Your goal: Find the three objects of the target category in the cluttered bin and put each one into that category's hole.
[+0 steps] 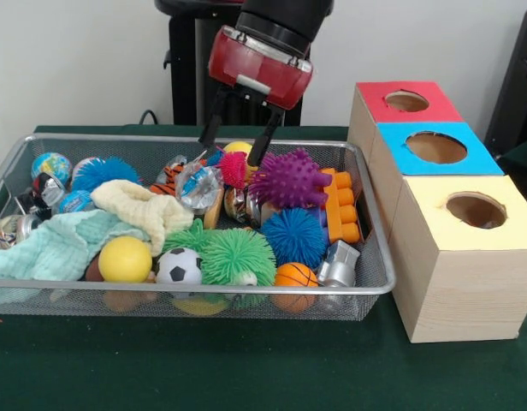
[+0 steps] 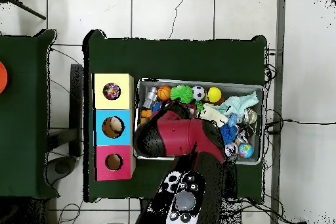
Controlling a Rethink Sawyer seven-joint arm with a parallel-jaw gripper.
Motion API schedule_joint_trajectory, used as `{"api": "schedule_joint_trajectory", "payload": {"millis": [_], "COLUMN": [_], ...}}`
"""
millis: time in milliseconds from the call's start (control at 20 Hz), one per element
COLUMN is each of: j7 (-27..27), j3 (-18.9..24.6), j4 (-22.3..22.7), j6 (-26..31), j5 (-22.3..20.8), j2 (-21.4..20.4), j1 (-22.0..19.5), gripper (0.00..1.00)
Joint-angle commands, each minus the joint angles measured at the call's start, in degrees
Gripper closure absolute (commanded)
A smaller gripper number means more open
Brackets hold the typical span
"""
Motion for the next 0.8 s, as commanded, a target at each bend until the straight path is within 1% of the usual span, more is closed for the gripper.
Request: {"api": "schedule_joint_trajectory", "payload": {"millis": [50, 150, 250, 500, 600, 800], "j7": [5.52, 5.01, 3.76, 1.74, 2.05, 2.79], "j3": [4.53, 4.73, 5.38, 7.52, 6.6, 6.24], "j4": [4.0, 4.01, 3.05, 0.68, 0.02, -0.26], "j6": [6.39, 6.74, 7.48, 6.19, 5.68, 5.4], "j5": [3.52, 3.61, 3.73, 3.15, 2.6, 2.48], "j2": [-3.72, -3.84, -3.79, -1.39, -0.81, 0.97], "j1": [-3.54, -3.84, -4.75, -8.2, -7.97, -8.73], "gripper": [0.0, 0.0, 0.0, 0.0, 0.0, 0.0]}}
